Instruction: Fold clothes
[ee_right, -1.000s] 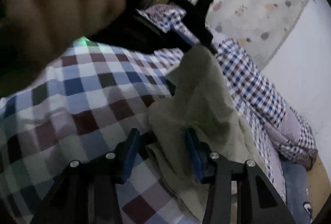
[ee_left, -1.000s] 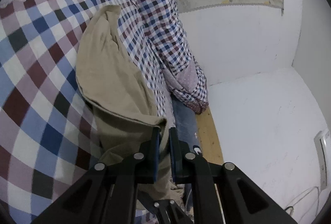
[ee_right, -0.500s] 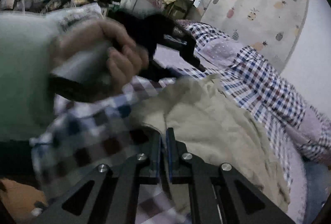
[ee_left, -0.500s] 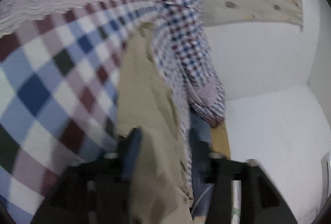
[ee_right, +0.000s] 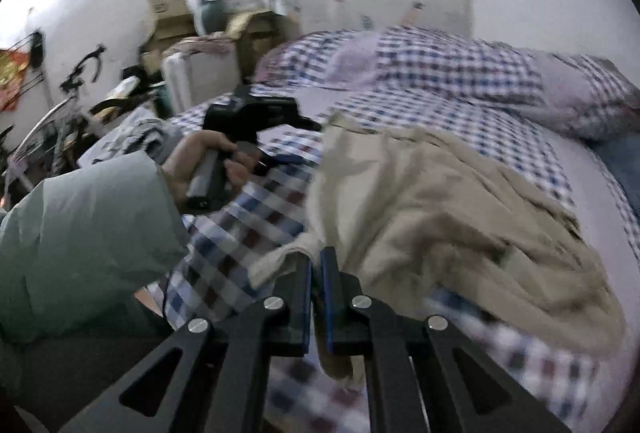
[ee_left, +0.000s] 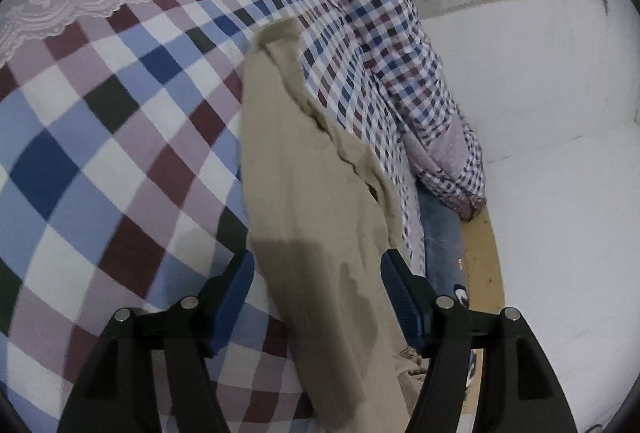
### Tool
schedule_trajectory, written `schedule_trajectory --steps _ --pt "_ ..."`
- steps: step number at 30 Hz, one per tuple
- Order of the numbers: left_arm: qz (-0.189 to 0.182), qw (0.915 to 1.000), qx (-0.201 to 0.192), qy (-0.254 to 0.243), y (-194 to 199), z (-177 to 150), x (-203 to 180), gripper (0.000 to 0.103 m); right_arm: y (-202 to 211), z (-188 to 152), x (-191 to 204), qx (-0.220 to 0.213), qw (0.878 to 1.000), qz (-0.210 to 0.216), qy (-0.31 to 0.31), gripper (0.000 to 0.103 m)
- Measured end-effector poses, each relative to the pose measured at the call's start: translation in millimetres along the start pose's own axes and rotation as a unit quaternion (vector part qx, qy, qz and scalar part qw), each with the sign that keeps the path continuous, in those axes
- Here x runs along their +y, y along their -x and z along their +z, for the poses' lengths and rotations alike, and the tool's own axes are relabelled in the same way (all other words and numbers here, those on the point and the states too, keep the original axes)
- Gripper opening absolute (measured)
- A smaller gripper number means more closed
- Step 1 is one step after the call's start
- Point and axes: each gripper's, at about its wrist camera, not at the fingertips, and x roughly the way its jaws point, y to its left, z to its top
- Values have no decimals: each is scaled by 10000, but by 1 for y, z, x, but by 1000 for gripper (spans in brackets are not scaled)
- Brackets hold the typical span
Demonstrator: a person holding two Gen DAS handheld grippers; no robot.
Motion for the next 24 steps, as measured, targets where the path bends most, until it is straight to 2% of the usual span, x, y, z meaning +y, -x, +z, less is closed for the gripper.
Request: schedule_trajectory --steps 4,8,9,12,13,15,16,21,22,24 --pt "112 9997 -196 116 -2 2 0 70 56 -16 -55 -9 9939 -923 -602 3" --pt "165 9996 -211 -33 -3 4 -6 70 107 -39 -141 -91 9662 -2057 -1551 3" --pt "170 9996 -115 -199 -5 2 -10 70 119 -48 -163 -137 9546 -2356 -1817 3" --pt "422 9965 229 -690 -16 -6 -24 70 144 -77 -210 -408 9054 -3228 -2728 3" --pt "553 9942 324 -858 -19 -9 -28 70 149 -86 -220 -531 8881 -3428 -3017 3" --pt "764 9889 503 -1175 -24 -15 -35 70 148 -97 -233 -671 8668 -3577 -3409 3" --pt "832 9860 586 -1321 -25 -18 -38 70 141 -97 -236 -559 8644 -3656 -3407 4" --pt "940 9731 881 -1908 -16 -34 -45 70 128 -79 -232 -518 8779 -3769 -2909 4" --pt "961 9710 877 -2004 -14 -36 -45 67 127 -79 -231 -495 8802 -3752 -2866 4" --pt "997 9654 896 -2237 -14 -40 -46 52 123 -77 -234 -535 8817 -3694 -2886 4"
